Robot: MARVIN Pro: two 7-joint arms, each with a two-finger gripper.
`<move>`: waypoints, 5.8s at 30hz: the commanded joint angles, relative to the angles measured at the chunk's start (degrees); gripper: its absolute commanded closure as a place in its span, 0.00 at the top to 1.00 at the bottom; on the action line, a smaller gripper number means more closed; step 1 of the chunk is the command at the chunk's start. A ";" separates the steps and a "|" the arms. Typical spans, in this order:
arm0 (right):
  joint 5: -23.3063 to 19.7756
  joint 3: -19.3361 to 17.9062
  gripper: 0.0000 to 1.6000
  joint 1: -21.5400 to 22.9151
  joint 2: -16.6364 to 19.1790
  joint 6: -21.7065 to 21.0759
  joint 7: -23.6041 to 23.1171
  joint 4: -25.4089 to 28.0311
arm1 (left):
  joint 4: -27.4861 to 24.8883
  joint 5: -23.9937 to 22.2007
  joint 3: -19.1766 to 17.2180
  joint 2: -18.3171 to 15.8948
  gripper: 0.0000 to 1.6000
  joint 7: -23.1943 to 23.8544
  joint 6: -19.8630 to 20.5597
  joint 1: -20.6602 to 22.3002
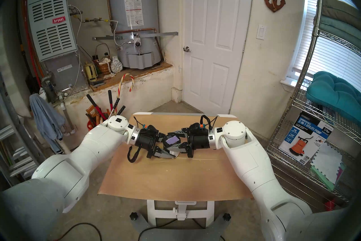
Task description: Open paint jar
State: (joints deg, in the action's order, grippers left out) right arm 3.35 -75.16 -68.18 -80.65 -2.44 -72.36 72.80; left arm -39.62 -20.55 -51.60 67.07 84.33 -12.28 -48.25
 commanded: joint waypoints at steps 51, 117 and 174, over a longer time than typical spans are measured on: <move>-4.17 -11.99 1.00 -12.98 -7.78 -14.42 17.95 18.71 | -7.58 1.16 -0.97 0.94 0.00 -13.88 2.96 -3.94; 1.72 -5.38 1.00 -23.26 -10.29 -11.74 37.48 23.57 | -21.92 2.86 -3.88 -3.53 0.00 -26.13 10.87 -11.33; 0.25 -3.86 0.21 -11.61 -2.37 -5.91 22.17 12.18 | -11.61 -0.43 -3.59 -2.96 0.00 -10.80 4.10 -5.46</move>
State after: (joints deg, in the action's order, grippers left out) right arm 3.61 -79.46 -84.03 -85.13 -10.35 -46.77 86.82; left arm -53.93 -19.86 -55.41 63.73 67.64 -5.98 -57.19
